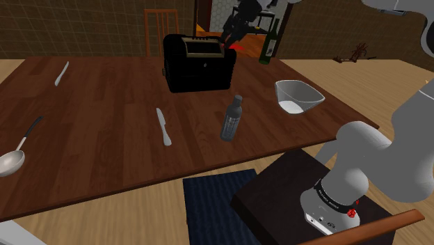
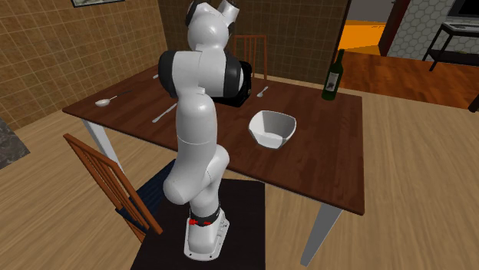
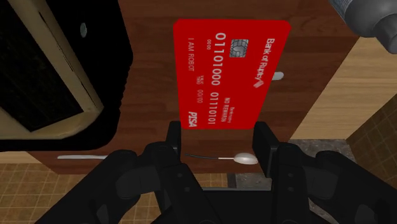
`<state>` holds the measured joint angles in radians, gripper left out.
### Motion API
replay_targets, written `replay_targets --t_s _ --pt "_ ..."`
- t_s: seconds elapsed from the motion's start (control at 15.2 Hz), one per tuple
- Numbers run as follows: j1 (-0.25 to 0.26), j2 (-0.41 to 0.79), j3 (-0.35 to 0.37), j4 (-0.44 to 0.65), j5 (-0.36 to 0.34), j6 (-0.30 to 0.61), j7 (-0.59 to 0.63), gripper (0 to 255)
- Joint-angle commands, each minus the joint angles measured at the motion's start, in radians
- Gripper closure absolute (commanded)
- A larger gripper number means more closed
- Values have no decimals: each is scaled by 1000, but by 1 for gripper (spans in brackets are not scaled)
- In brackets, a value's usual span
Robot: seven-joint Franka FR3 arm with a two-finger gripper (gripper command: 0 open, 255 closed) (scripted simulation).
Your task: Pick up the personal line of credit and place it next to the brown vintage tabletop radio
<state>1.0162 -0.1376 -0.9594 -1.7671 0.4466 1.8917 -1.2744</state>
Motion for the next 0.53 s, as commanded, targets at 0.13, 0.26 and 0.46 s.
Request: replay_targets --t_s 0.13,0.26,0.46 --pt "0 1 -1 -52 9 48 -25 255" --pt "1 -1 -1 -79 12 71 -37 255" --pt "1 0 -2 -116 21 105 -56 255"
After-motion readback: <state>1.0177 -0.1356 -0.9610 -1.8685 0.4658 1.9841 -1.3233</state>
